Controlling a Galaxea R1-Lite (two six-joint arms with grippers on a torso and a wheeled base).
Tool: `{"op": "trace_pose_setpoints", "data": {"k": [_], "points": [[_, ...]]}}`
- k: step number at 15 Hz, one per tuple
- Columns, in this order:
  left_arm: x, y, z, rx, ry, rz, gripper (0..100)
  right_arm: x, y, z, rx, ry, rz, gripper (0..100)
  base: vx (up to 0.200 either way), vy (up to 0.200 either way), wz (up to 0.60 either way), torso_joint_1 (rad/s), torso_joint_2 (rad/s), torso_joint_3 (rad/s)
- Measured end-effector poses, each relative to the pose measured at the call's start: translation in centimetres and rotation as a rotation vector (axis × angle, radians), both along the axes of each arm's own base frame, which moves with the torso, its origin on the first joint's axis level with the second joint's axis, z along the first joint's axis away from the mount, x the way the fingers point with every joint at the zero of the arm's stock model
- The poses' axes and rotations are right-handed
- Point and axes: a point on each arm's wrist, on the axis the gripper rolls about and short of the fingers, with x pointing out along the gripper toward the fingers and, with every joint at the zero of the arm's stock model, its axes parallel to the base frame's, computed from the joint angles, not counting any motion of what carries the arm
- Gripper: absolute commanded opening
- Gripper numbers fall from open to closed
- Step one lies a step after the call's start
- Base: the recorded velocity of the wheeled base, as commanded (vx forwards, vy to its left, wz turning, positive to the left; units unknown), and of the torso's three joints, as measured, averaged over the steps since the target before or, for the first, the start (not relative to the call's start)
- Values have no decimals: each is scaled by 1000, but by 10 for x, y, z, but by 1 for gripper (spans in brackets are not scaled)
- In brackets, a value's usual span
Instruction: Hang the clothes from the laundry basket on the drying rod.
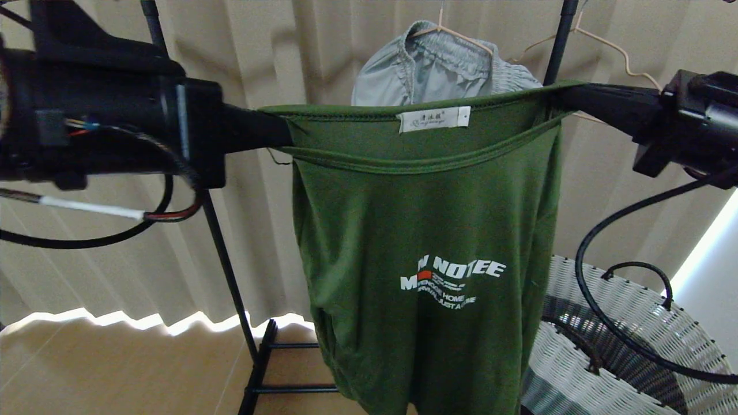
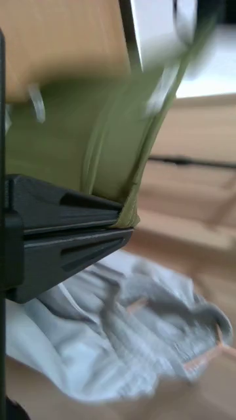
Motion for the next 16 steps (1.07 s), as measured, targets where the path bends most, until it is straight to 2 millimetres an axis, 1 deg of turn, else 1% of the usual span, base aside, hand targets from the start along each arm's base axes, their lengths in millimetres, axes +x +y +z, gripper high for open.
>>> {"op": "trace_pose_setpoints", "data": {"k": [2, 4, 6, 8, 10, 11, 13, 14, 16], "points": [[-21, 9, 1, -14, -30, -41, 0, 18, 5, 4, 28, -13, -3, 0, 0, 0, 0, 0, 0, 0], [-35, 12, 3, -54, -86, -76, 0, 29, 12, 4, 47, -5, 12, 0, 0, 0, 0, 0, 0, 0], [-40, 13, 2, -81, -129, -87, 0, 35, 17, 1, 51, 9, 7, 0, 0, 0, 0, 0, 0, 0], [-40, 13, -3, -73, -130, -85, 0, 35, 17, -1, 54, 27, -28, 0, 0, 0, 0, 0, 0, 0], [-29, 11, -6, -46, -150, -44, 0, 28, 13, 1, 51, 66, -82, 0, 0, 0, 0, 0, 0, 0], [-20, 9, -6, -25, -184, 12, 0, 21, 11, 3, 46, 86, -93, 0, 0, 0, 0, 0, 0, 0], [4, 2, -9, 16, -244, 200, 0, 5, 6, 9, 36, 118, -107, 0, 0, 0, 0, 0, 0, 0], [14, -3, -13, 31, -252, 255, 0, -2, 3, 12, 38, 113, -113, 0, 0, 0, 0, 0, 0, 0], [25, -10, -21, 56, -233, 263, 0, -8, 1, 11, 40, 114, -127, 0, 0, 0, 0, 0, 0, 0]]}}
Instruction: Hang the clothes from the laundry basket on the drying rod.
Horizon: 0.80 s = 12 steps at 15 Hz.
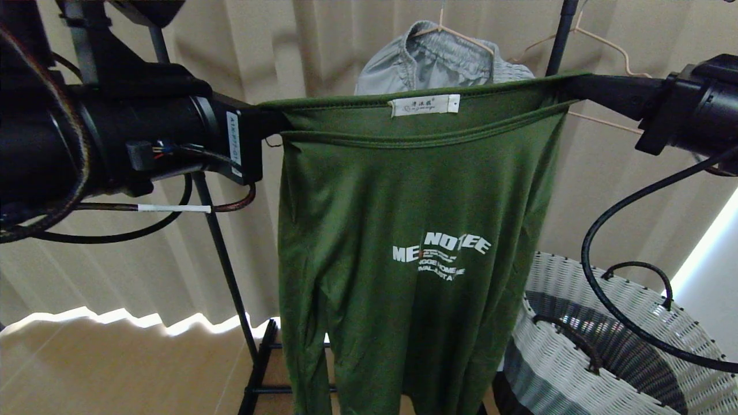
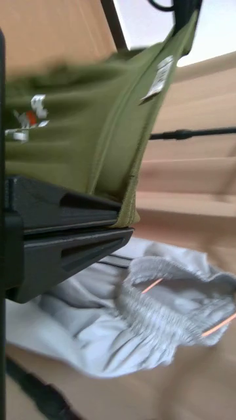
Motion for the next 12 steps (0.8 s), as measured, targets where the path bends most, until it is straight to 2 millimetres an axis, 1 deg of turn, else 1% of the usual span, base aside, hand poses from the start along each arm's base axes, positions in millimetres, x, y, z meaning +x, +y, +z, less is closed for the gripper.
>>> {"op": "trace_pose_setpoints", "data": {"k": [3, 6, 10, 12], "points": [[7, -4, -7, 16, 23, 2, 0, -1, 0, -4, -2, 7, -1, 0, 0, 0, 0, 0, 0, 0], [8, -5, -8, 19, 27, 4, 0, -1, 0, -6, -6, 18, 0, 0, 0, 0, 0, 0, 0, 0], [9, -8, -20, 46, 60, -3, 0, 0, 1, -22, -22, 66, 2, 0, 0, 0, 0, 0, 0, 0], [10, -9, -23, 52, 67, -3, 0, 1, 1, -25, -25, 77, 2, 0, 0, 0, 0, 0, 0, 0]]}}
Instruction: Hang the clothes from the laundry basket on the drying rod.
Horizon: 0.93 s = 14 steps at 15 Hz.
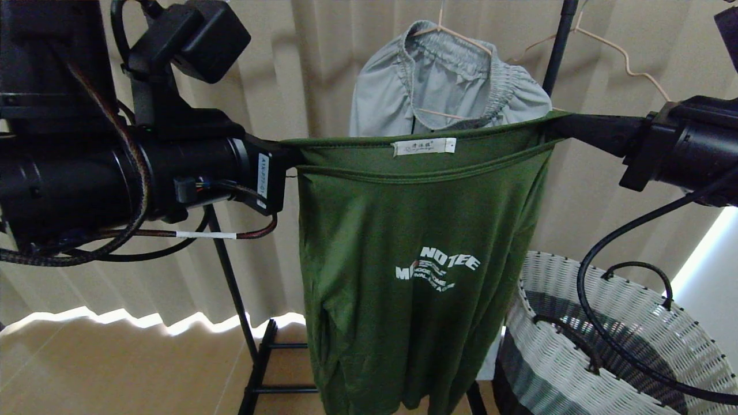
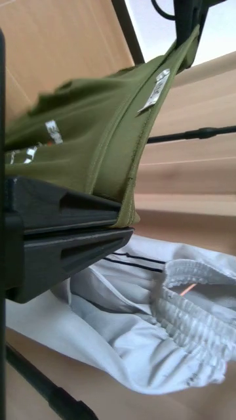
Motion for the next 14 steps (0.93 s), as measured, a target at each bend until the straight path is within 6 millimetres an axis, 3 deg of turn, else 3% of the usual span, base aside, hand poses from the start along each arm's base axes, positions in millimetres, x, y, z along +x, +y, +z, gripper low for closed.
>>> {"op": "trace_pose_setpoints", "data": {"k": [4, 5, 10, 14], "points": [[2, -2, -2, 4, 6, -1, 0, 2, 1, -3, -4, 12, -1, 0, 0, 0, 0, 0, 0, 0], [2, -2, -2, 5, 7, -1, 0, 2, 1, -3, -5, 16, -1, 100, 0, 0, 0, 0, 0, 0], [4, 0, -6, 12, 18, 12, 0, -3, -1, -18, -24, 54, -1, 100, 0, 0, 0, 0, 0, 0], [18, 9, -18, 36, 45, 105, 0, -27, -2, -36, -38, 95, 34, 100, 0, 0, 0, 0, 0, 0]]}}
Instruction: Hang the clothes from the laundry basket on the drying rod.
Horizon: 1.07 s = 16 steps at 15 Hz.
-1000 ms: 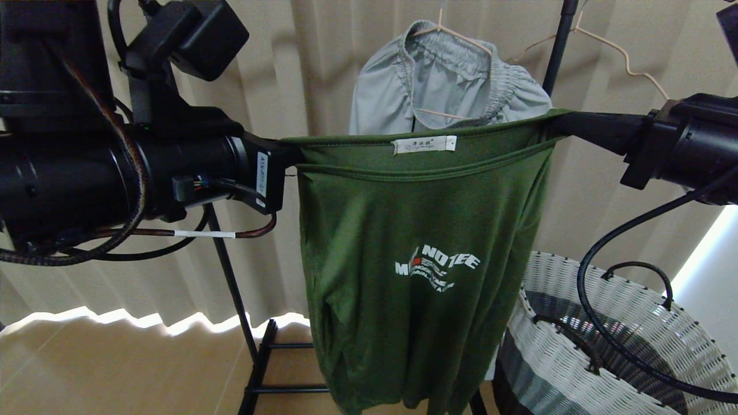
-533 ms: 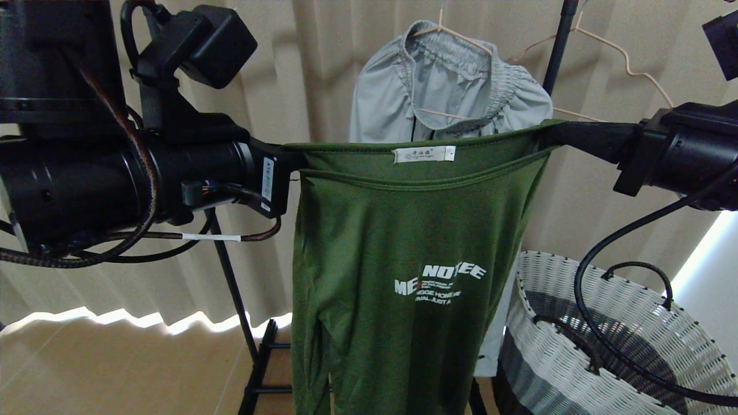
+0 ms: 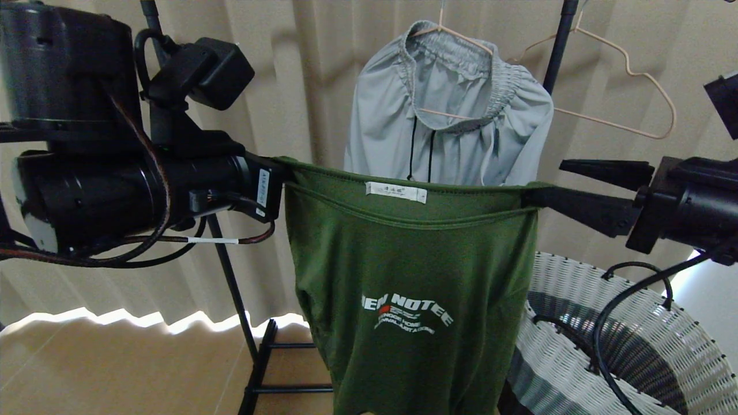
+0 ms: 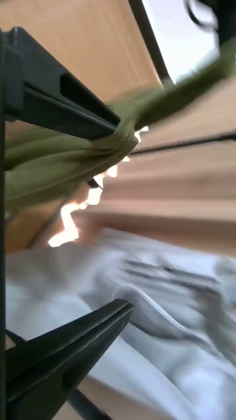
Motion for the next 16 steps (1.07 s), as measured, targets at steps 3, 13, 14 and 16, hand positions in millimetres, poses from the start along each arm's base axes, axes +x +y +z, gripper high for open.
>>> {"op": "trace_pose_setpoints", "data": {"k": [3, 13, 14, 16], "points": [[5, 3, -13, -1, 3, 30, 0, -29, 5, -8, -1, 4, 79, 100, 0, 0, 0, 0, 0, 0], [-13, 19, -38, 54, 47, 131, 0, -50, -35, -32, -77, -16, -107, 100, 0, 0, 0, 0, 0, 0], [-23, 27, -39, 56, 44, 148, 0, -50, -44, -41, -110, -6, -170, 100, 0, 0, 0, 0, 0, 0], [-47, 49, -43, 51, 33, 193, 0, -51, -57, -60, -167, 26, -311, 100, 0, 0, 0, 0, 0, 0]]}}
